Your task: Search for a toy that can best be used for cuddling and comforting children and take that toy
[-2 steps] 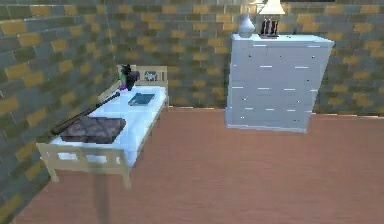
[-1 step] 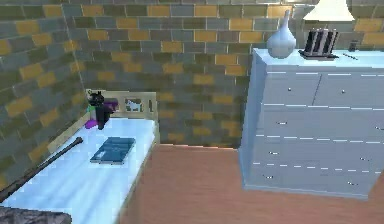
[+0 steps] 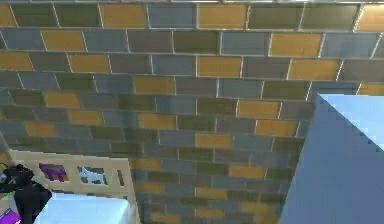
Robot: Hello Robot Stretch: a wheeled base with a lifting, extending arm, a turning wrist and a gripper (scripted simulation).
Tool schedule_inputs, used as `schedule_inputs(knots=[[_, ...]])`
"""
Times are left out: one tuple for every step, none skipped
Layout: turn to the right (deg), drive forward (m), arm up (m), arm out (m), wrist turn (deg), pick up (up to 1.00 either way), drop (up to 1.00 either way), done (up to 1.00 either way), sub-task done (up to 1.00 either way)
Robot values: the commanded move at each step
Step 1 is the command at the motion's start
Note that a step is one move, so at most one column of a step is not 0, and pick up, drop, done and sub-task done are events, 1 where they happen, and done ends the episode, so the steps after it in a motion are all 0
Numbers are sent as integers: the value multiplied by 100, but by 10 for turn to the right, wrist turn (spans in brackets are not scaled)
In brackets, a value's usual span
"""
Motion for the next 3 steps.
schedule_inputs(knots=[[-450, 0, 0, 0, 0, 0, 0, 0, 0], [-450, 0, 0, 0, 0, 0, 0, 0, 0], [-450, 0, 0, 0, 0, 0, 0, 0, 0]])
